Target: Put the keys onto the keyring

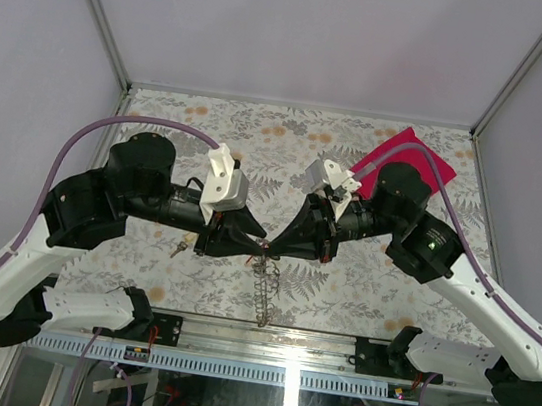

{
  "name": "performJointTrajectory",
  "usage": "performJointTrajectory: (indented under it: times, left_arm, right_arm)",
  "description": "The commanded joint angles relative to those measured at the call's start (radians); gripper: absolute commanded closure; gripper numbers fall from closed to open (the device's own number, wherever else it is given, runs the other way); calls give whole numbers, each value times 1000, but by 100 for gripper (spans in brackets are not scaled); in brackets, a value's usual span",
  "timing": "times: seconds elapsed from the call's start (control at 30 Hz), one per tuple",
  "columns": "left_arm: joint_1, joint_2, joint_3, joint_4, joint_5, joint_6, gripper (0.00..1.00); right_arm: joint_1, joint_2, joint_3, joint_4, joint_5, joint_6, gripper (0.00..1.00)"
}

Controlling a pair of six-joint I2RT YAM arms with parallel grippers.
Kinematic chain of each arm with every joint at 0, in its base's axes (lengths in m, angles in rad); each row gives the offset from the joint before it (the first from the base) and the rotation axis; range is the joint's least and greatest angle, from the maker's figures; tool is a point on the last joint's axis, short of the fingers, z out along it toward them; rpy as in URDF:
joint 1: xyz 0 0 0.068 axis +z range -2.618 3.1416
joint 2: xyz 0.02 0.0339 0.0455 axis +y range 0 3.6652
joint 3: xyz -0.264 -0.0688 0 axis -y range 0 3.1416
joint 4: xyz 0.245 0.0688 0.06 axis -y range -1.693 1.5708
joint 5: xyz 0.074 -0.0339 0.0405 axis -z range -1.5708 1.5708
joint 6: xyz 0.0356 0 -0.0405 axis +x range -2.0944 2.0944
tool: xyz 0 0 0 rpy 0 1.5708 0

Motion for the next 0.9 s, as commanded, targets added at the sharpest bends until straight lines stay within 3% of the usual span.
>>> performJointTrajectory:
  times: [0.0, 0.43, 0.87]
  left_arm:
    - [-5, -9, 8, -3, 39, -7, 70]
    - [-5, 2, 12, -43, 79, -10, 75]
    - [-5, -13, 8, -43, 54, -13, 97]
  right_arm:
    - [10, -48, 5, 80, 14, 6, 100]
    - [10, -72, -16, 108, 44, 23, 100]
    - [11, -82, -22, 133, 51, 46, 100]
